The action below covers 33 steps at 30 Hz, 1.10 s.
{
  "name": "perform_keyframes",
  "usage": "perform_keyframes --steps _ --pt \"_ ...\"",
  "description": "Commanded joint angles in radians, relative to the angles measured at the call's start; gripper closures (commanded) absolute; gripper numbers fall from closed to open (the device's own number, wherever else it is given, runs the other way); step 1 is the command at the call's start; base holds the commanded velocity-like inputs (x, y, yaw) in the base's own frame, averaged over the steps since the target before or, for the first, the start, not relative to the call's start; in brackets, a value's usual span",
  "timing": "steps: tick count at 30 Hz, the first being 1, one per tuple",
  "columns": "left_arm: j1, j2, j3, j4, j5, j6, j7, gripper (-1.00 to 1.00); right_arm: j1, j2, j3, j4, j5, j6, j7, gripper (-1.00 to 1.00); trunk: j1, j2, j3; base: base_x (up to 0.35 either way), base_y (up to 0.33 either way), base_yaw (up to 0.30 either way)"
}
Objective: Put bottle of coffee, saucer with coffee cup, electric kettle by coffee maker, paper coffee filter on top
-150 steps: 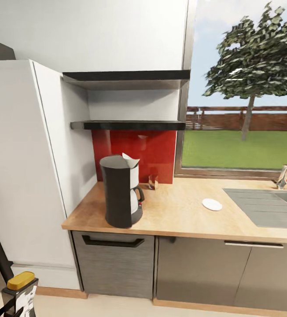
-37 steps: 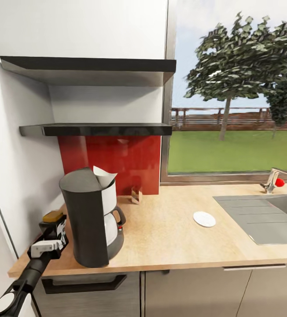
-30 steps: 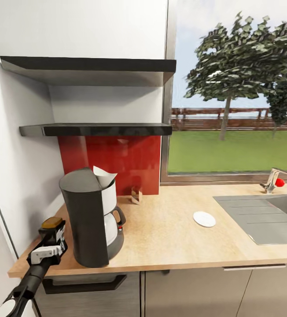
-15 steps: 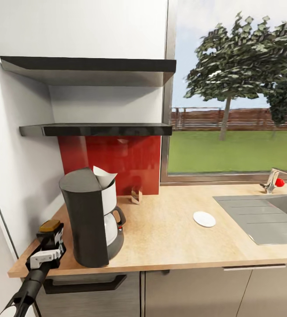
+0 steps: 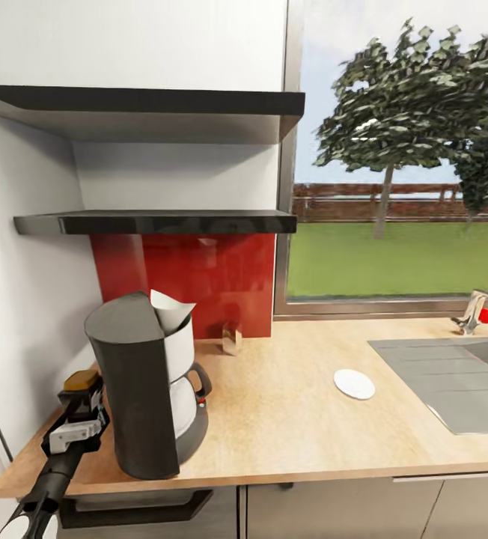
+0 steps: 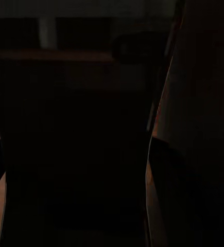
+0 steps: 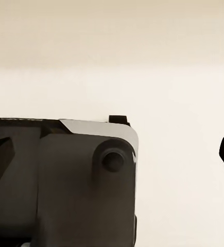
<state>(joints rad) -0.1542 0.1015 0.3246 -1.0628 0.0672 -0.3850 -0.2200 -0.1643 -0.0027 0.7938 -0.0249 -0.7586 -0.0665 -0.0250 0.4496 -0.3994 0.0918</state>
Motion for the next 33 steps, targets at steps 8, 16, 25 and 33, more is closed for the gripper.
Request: perform_keyframes --steps 8,16,25,33 --pt "0.006 0.01 0.017 0.0 -0.022 -0.005 0.036 1.0 0.0 0.0 0.008 -0.001 -0.008 -0.001 -0.003 -1.0 0.0 -0.001 0.0 0.014 0.0 0.0" --pt "0.007 0.026 0.017 0.0 -0.033 -0.003 0.08 1.0 0.002 0.0 0.008 0.0 -0.008 0.0 -0.004 -1.0 0.0 -0.001 0.0 0.121 0.047 0.0" --pt "0.007 0.027 0.016 0.0 -0.032 -0.004 0.08 1.0 0.008 -0.001 0.008 0.0 -0.008 0.002 -0.004 -1.0 0.0 -0.001 0.0 0.155 0.185 0.0" --pt "0.007 0.027 0.015 0.0 -0.033 -0.005 0.075 1.0 0.008 -0.002 0.008 0.0 -0.008 0.004 -0.004 -1.0 0.0 -0.001 0.0 0.007 0.011 0.0"
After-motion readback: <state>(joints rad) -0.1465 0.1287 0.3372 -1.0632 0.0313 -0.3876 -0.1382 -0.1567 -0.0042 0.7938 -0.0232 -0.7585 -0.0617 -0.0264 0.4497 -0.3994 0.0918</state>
